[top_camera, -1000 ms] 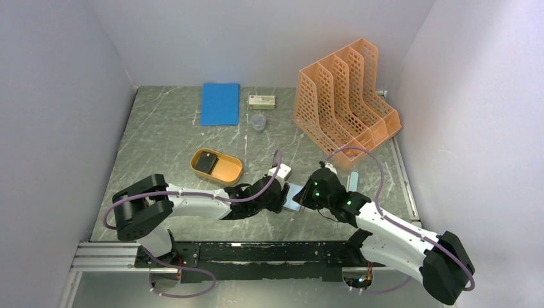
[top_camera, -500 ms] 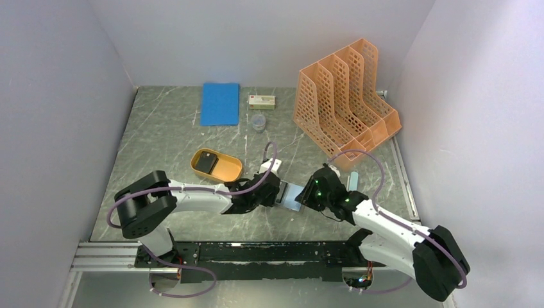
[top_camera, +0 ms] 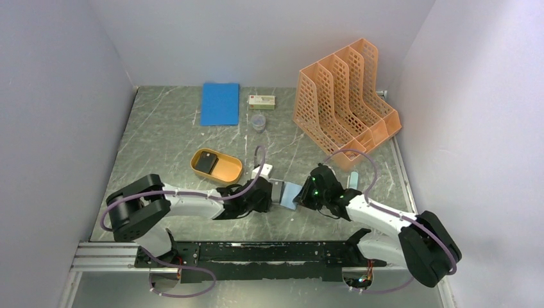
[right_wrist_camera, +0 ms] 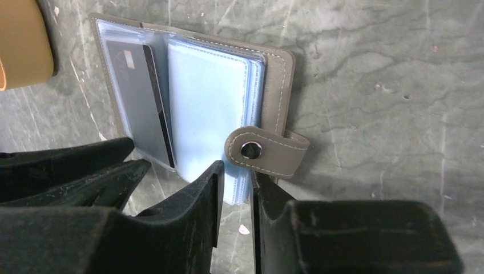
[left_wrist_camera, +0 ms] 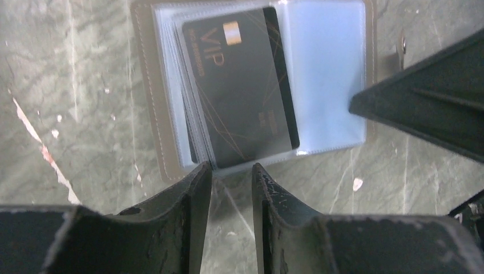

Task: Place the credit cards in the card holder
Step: Adjust the card holder at the center of the board.

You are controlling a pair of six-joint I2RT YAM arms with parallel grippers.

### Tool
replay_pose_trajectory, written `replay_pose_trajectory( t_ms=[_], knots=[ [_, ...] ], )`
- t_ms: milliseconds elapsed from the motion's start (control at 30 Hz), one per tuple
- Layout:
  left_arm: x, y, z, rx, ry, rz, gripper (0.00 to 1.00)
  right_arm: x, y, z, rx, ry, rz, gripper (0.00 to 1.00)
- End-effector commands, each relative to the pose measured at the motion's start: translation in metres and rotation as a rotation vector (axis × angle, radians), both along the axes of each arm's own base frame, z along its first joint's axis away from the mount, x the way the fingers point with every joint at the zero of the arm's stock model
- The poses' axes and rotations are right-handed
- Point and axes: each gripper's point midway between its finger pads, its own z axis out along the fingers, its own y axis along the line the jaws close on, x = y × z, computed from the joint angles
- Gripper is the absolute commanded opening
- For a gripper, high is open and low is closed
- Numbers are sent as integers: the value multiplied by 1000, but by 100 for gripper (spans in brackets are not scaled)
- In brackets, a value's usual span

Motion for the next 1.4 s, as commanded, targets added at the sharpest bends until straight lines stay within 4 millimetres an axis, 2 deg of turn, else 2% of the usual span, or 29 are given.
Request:
replay_pose_trajectory(
  t_ms=[0, 167, 300, 467, 533, 633, 733, 833, 967, 1100, 1267, 1367],
  knots=[
    [-23, 5, -4, -66, 86, -17, 37, 5, 11, 3, 27, -19, 62, 25],
    [-35, 15, 0, -85, 100, -7, 36, 9, 20, 5, 31, -28, 114, 22],
    [-35, 27, 8, -77, 80, 33, 36, 11, 23, 6, 24, -27, 134, 22],
    [-18, 29, 42, -95, -17, 69, 37, 12, 16, 18, 11, -58, 113, 27],
    [-6, 29, 51, -65, -45, 94, 37, 12, 11, 24, 1, -71, 90, 29],
    [14, 27, 52, -26, -48, 133, 36, 10, 3, 26, -7, -83, 53, 29],
    [31, 20, 47, -15, -34, 147, 35, 7, -1, 19, -19, -60, 38, 29],
    [38, 1, 45, -36, -20, 89, 38, 7, -3, 16, -24, -48, 15, 28],
    [34, -33, 61, -92, -43, -56, 50, 9, -10, 20, -40, -63, -23, 29],
    [23, -59, 63, -41, -79, -145, 54, 7, -19, 23, -57, -84, -53, 29],
    [15, -71, 39, 40, -44, -190, 53, -2, -26, 23, -51, -80, -61, 29],
    [15, -72, 22, 104, -31, -198, 50, -5, -28, 26, -42, -88, -66, 29]
  ],
)
